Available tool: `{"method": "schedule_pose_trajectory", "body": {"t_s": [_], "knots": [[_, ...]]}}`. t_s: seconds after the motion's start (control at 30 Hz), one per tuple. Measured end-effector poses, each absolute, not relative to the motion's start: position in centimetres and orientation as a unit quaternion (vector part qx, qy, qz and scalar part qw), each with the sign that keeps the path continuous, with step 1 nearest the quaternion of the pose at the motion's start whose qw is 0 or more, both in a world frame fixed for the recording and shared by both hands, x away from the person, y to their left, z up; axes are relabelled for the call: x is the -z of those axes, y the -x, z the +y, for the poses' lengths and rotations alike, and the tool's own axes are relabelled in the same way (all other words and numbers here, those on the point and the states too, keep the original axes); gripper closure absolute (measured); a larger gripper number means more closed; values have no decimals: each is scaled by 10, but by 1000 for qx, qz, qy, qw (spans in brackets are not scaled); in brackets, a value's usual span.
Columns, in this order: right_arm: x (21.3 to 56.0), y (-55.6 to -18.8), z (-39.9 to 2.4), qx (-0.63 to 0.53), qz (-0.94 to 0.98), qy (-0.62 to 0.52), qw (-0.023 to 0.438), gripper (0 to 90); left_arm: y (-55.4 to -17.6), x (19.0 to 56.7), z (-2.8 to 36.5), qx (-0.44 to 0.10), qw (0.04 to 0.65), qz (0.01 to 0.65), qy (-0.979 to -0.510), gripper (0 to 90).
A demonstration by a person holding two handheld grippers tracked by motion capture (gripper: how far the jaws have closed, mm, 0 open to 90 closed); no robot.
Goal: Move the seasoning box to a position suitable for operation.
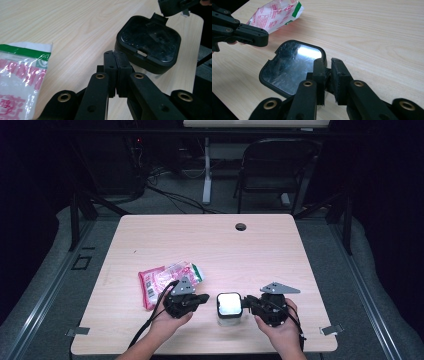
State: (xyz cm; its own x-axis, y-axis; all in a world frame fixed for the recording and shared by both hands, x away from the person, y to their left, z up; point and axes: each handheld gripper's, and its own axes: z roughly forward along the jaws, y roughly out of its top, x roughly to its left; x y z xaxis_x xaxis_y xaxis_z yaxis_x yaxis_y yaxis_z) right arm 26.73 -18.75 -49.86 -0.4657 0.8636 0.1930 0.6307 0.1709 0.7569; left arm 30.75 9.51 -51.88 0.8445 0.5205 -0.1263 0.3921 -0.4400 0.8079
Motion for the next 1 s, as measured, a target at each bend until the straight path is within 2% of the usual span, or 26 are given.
{"method": "schedule_pose_trajectory", "body": {"t_s": [0.17,0.33,0.43,0.63,1.0], "knots": [[500,-268,-188,-405,749,-506,138,824,-307,520,94,-63,460,271,-843,810],[501,-269,-187,-408,748,-506,133,839,-305,521,91,-69,455,264,-848,807],[501,-269,-188,-411,746,-507,129,849,-304,522,89,-67,449,258,-853,816],[503,-269,-189,-418,743,-507,126,855,-300,525,83,-48,438,237,-866,899],[504,-268,-190,-426,737,-509,124,855,-292,526,83,-32,428,219,-877,900]]}}
